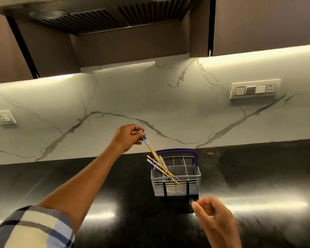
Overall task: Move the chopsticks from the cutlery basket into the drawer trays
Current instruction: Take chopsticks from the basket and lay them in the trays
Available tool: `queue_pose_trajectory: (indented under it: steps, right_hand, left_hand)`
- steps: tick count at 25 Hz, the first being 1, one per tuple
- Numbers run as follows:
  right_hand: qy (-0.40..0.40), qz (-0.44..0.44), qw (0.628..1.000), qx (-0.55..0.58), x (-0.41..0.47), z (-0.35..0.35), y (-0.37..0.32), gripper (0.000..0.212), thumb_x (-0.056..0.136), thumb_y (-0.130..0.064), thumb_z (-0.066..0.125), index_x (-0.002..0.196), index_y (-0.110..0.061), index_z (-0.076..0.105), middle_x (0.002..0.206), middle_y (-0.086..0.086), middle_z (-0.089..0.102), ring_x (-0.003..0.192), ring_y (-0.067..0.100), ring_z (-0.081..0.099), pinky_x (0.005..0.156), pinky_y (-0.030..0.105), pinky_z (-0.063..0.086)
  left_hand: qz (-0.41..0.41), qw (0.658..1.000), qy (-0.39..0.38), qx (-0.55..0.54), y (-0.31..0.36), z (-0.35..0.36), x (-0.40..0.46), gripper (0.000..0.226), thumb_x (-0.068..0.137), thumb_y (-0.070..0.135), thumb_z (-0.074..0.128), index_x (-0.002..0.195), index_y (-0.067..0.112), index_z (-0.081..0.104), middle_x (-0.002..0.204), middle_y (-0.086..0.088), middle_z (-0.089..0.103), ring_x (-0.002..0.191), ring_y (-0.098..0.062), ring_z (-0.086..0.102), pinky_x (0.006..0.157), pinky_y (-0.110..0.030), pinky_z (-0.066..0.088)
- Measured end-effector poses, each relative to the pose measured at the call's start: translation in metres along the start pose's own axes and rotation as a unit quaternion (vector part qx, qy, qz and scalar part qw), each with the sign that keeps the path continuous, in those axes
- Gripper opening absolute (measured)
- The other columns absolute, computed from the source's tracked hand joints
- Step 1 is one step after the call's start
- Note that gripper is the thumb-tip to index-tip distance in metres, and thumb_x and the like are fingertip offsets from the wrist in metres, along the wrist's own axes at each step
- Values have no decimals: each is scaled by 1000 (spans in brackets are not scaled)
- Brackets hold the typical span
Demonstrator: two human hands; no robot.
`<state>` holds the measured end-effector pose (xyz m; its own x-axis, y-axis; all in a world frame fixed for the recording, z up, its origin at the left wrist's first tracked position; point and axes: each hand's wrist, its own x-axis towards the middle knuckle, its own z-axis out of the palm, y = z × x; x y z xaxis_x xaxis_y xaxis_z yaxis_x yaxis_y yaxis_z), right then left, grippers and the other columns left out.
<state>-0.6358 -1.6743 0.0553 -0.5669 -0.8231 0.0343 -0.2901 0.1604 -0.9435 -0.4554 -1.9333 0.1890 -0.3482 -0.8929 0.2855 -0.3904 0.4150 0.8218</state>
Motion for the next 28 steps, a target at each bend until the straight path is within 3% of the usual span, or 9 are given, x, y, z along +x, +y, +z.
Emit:
queue_pose_trajectory:
  steps: [2,4,6,8,11,16,20,23,28]
  right_hand:
    - [-44,-56,997,15,20,3,-31,8,87,-26,71,92,-29,67,81,-10,73,81,6,70,73,21,58]
    - [-83,-90,992,16,47,9,-67,23,91,-31,65,114,-32,62,107,-18,67,99,2,65,87,22,55]
    - [-92,-144,985,5,70,14,-99,35,94,-32,62,128,-31,57,118,-15,64,105,3,63,91,26,54]
    - [-98,-192,976,7,81,15,-123,34,95,-28,59,129,-26,60,115,-9,69,101,7,66,92,31,57]
    - [-90,-215,972,30,81,10,-140,23,94,-22,61,115,-20,70,95,-6,74,86,8,70,79,23,58]
    - [-178,-144,968,101,65,5,-127,13,93,-15,63,95,-22,75,88,5,77,85,24,75,85,39,61]
    - [-216,-82,969,85,48,11,-82,12,93,-14,63,97,-15,74,88,6,77,84,19,75,81,35,60]
    - [-245,-31,966,82,26,19,-31,11,94,-11,61,96,-9,72,88,12,76,84,23,75,82,40,61]
    - [-273,60,958,66,-17,29,34,13,93,-12,63,101,-9,72,94,12,75,88,24,74,83,35,61]
  left_hand:
    - [50,997,-54,36,45,-15,1,11,90,9,66,99,13,67,96,-12,74,88,-18,74,74,-27,62]
    - [82,990,-93,73,88,-23,-1,12,91,10,65,102,11,68,94,-8,75,83,-13,75,70,-20,60]
    - [104,983,-126,82,123,-27,-5,11,91,9,65,100,13,69,92,-6,76,81,-15,76,69,-21,60]
    - [120,979,-145,82,146,-29,-11,11,91,8,65,100,12,70,92,-7,77,80,-16,77,70,-23,61]
    - [130,978,-150,72,162,-34,-19,12,91,7,65,102,9,70,94,-10,77,81,-19,77,72,-26,62]
    - [99,979,-177,20,141,-25,-34,16,91,6,64,107,6,69,97,-13,77,85,-22,77,71,-26,62]
    - [46,978,-204,-21,95,5,-55,19,91,5,65,109,5,69,91,-14,77,84,-24,76,72,-29,63]
    - [-18,968,-243,-57,45,34,-79,19,90,6,66,110,5,68,93,-20,76,88,-33,75,78,-36,63]
    - [-108,939,-313,-92,-25,77,-126,24,91,11,66,114,3,66,98,-16,77,94,-30,75,82,-37,62]
